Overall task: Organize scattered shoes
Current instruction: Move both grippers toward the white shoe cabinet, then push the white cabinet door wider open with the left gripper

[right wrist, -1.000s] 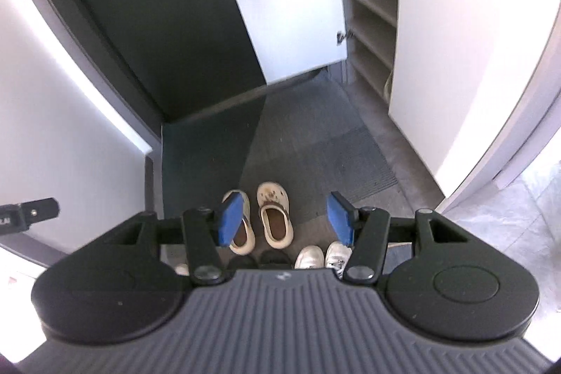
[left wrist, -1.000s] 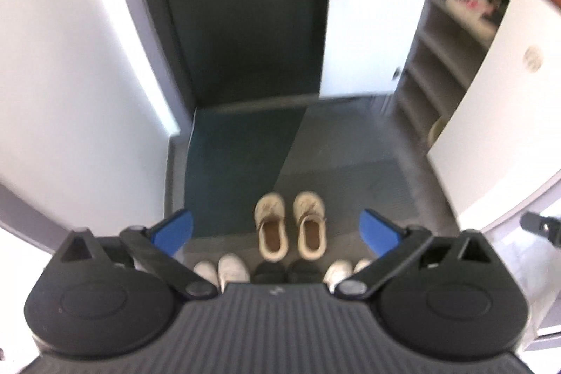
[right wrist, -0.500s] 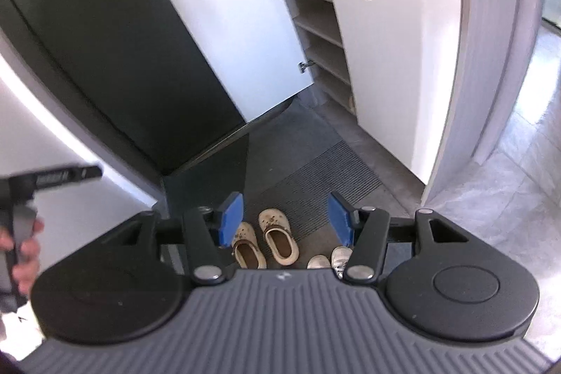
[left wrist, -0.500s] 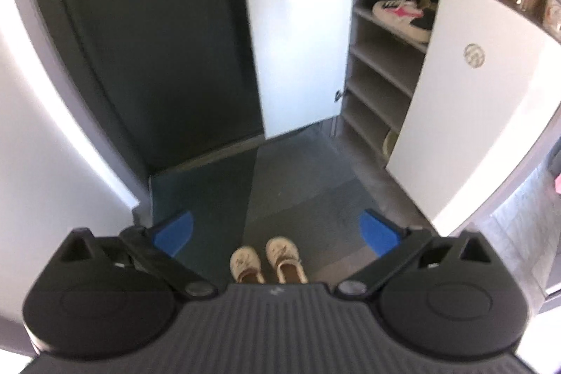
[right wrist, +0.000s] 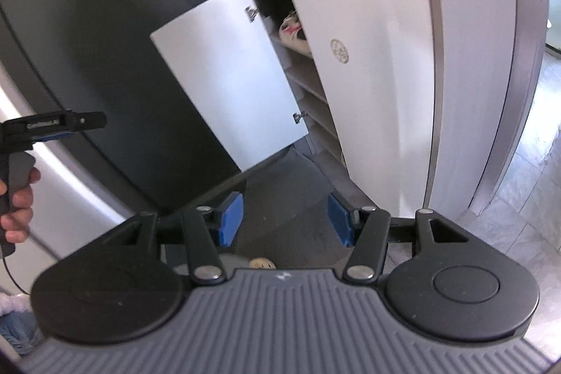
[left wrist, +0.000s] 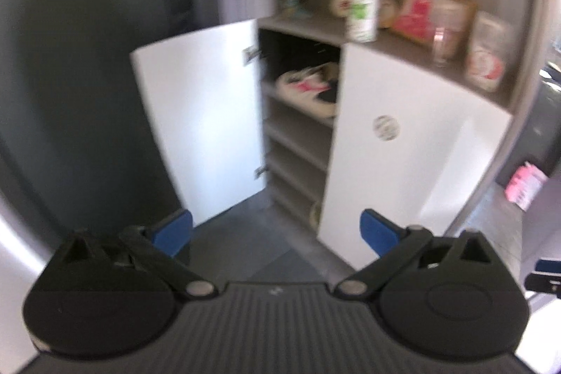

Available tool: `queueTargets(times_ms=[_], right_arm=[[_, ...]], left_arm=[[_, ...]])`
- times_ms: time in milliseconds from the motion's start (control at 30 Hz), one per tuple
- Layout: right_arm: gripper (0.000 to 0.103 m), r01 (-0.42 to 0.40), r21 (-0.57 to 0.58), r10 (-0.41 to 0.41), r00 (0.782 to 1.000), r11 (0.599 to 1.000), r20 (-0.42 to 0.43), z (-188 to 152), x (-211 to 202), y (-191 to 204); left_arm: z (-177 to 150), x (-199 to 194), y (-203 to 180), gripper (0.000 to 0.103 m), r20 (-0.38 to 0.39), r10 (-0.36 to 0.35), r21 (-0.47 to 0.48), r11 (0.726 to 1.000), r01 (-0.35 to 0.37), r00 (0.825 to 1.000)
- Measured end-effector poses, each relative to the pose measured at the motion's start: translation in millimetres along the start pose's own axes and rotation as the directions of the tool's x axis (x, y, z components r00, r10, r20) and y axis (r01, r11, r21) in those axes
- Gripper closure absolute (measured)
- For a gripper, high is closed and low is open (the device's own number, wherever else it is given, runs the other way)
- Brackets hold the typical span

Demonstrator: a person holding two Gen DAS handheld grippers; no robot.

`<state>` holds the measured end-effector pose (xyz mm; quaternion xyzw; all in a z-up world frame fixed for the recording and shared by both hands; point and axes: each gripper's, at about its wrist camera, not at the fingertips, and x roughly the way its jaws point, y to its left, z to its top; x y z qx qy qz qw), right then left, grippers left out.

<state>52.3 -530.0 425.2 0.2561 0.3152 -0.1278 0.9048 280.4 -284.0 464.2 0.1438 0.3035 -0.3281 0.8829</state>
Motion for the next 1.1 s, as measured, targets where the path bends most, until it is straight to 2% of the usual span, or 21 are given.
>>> queueTargets(times_ms=[67, 200, 300, 433, 467, 500, 533, 600, 633, 667, 733, 833, 867, 900, 933, 967, 1000, 1033, 1067, 1100], right_arm=[[0.046, 0.003, 0.035, -0.004, 1.000, 0.999, 0.010, 5, 3, -5], [0.046, 0.050, 0.055, -0.050, 0.999, 0.997, 0.007, 16, 25, -8], [0.046, 0.111, 0.060, -0.112, 0.994, 0.992, 0.001, 31, 52, -11], [0.046, 0.215, 0.059, -0.216, 0.976, 0.975, -0.001, 57, 99, -11], [0.046, 0.241, 0.059, -0.241, 0.970, 0.969, -0.001, 63, 111, -12], [0.046, 0.267, 0.059, -0.267, 0.964, 0.962, -0.002, 70, 123, -12], [0.046, 0.292, 0.058, -0.292, 0.956, 0.955, -0.002, 76, 134, -12], [0.046, 0.343, 0.073, -0.343, 0.939, 0.937, -0.011, 88, 154, -10], [0.046, 0.396, 0.127, -0.397, 0.918, 0.909, -0.024, 102, 165, -3], [0.046, 0.447, 0.180, -0.447, 0.893, 0.876, -0.040, 115, 176, 3], [0.046, 0.476, 0.257, -0.481, 0.875, 0.841, -0.045, 133, 188, 17], [0.046, 0.479, 0.309, -0.501, 0.865, 0.822, -0.010, 157, 208, 44], [0.045, 0.481, 0.318, -0.508, 0.862, 0.817, 0.002, 162, 215, 54], [0.035, 0.487, 0.339, -0.518, 0.855, 0.805, 0.002, 164, 221, 61], [0.027, 0.493, 0.361, -0.529, 0.849, 0.792, 0.002, 166, 226, 67], [0.012, 0.518, 0.378, -0.559, 0.829, 0.768, 0.001, 166, 228, 73], [0.008, 0.555, 0.402, -0.607, 0.794, 0.728, 0.002, 165, 231, 81], [0.008, 0.567, 0.419, -0.626, 0.780, 0.709, 0.003, 164, 233, 86], [0.008, 0.573, 0.447, -0.640, 0.769, 0.687, -0.001, 161, 234, 92], [0.008, 0.577, 0.475, -0.653, 0.757, 0.665, -0.005, 159, 235, 98]], left_arm=[[14, 9, -2, 0.001, 0.021, -0.050, 0.038, 0.998, 0.050, 0.999], [46, 64, -3, 0.001, 0.045, -0.159, 0.093, 0.984, 0.155, 0.986], [70, 122, -5, 0.005, 0.045, -0.174, 0.156, 0.974, 0.165, 0.984], [110, 211, 2, 0.004, 0.034, -0.322, 0.264, 0.916, 0.303, 0.946], [116, 221, 5, 0.004, 0.027, -0.344, 0.277, 0.905, 0.323, 0.939], [134, 257, 9, 0.004, 0.004, -0.411, 0.325, 0.863, 0.387, 0.912], [139, 263, 12, 0.004, -0.001, -0.426, 0.336, 0.852, 0.402, 0.905], [174, 318, 19, 0.006, -0.089, -0.491, 0.402, 0.779, 0.482, 0.867], [180, 323, 20, 0.007, -0.099, -0.499, 0.408, 0.769, 0.492, 0.861], [194, 338, 24, 0.007, -0.117, -0.535, 0.430, 0.732, 0.528, 0.837], [214, 365, 32, 0.007, -0.142, -0.600, 0.486, 0.651, 0.584, 0.787], [230, 396, 33, 0.007, -0.188, -0.652, 0.524, 0.566, 0.636, 0.734], [233, 399, 33, 0.007, -0.195, -0.659, 0.529, 0.553, 0.644, 0.726], [238, 412, 30, 0.007, -0.211, -0.682, 0.539, 0.516, 0.666, 0.700], [240, 418, 29, 0.007, -0.222, -0.696, 0.543, 0.494, 0.679, 0.683], [242, 425, 28, 0.007, -0.232, -0.708, 0.547, 0.472, 0.691, 0.667], [242, 433, 25, 0.007, -0.248, -0.724, 0.558, 0.436, 0.706, 0.644], [240, 441, 22, 0.007, -0.265, -0.738, 0.575, 0.396, 0.716, 0.621], [240, 445, 21, 0.007, -0.271, -0.742, 0.581, 0.381, 0.719, 0.613], [236, 450, 19, 0.007, -0.279, -0.751, 0.593, 0.355, 0.723, 0.598]])
